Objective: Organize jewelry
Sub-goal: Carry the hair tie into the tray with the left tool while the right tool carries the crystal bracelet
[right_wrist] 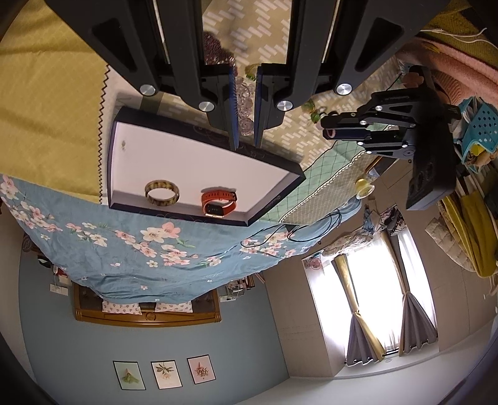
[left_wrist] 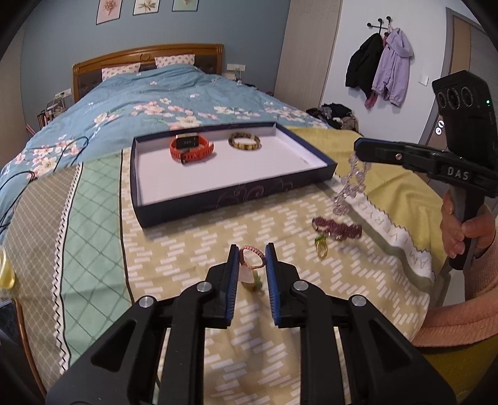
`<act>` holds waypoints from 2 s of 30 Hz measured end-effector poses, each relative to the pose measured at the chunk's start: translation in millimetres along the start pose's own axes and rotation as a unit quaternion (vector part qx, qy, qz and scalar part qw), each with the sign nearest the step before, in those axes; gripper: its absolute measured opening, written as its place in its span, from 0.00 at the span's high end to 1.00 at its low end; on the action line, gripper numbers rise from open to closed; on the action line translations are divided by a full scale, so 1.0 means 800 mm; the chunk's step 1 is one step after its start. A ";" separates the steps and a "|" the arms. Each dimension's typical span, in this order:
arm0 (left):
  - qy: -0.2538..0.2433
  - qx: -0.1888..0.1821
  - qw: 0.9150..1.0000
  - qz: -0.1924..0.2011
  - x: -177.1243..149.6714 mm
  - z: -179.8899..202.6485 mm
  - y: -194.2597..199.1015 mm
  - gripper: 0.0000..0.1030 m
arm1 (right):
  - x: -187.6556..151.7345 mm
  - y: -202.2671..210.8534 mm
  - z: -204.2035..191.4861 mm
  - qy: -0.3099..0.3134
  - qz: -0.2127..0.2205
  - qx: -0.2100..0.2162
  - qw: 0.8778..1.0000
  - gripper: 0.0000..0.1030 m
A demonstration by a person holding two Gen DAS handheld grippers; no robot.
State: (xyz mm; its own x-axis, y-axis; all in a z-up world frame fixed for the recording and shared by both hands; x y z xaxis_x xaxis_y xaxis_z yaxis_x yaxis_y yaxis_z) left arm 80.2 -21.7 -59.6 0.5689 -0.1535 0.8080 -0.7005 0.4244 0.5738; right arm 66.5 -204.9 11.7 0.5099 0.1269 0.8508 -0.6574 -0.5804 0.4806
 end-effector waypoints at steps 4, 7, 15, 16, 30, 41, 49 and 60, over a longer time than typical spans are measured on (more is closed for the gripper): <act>0.000 0.001 1.000 0.016 0.014 -0.002 0.005 0.83 | 0.009 -0.002 0.006 -0.002 0.007 -0.004 1.000 0.92; -0.003 0.005 1.000 0.027 0.023 -0.001 0.008 0.83 | 0.015 -0.004 0.009 0.000 0.012 -0.008 1.000 0.92; -0.004 0.013 0.999 0.043 0.046 -0.005 0.006 0.83 | 0.031 -0.008 0.023 -0.001 0.021 -0.018 1.000 0.92; -0.004 0.015 0.999 0.045 0.048 -0.006 0.005 0.83 | 0.033 -0.008 0.024 0.001 0.022 -0.019 1.000 0.92; -0.001 0.024 0.998 0.055 0.077 -0.021 -0.013 0.83 | 0.060 -0.022 0.036 0.008 0.034 -0.028 0.999 0.92; -0.001 0.031 0.998 0.058 0.095 -0.030 -0.031 0.83 | 0.071 -0.044 0.044 0.004 0.033 -0.028 0.999 0.92; -0.001 0.038 0.997 0.061 0.105 -0.034 -0.039 0.83 | 0.076 -0.060 0.052 -0.004 0.028 -0.028 0.999 0.92; 0.001 0.047 0.997 0.061 0.114 -0.041 -0.051 0.83 | 0.080 -0.077 0.064 -0.010 0.019 -0.031 0.999 0.92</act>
State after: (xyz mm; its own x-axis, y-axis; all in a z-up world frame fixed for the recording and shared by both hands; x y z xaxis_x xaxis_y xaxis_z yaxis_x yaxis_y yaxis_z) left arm 174.7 -23.5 -13.7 0.4779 -0.1036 0.8723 -0.8017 0.3544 0.4813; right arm 168.1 -202.2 25.8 0.4947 0.0893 0.8645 -0.7089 -0.5340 0.4608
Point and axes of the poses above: each gripper's, at about its wrist camera, not at the fingertips, and y roughly against the way its jaws point, z to its right, x to its top, the point moved 2 cm from there along -y, roughly the way its jaws point, and after that the axes turned 6 degrees about z, right-handed, at the moved point
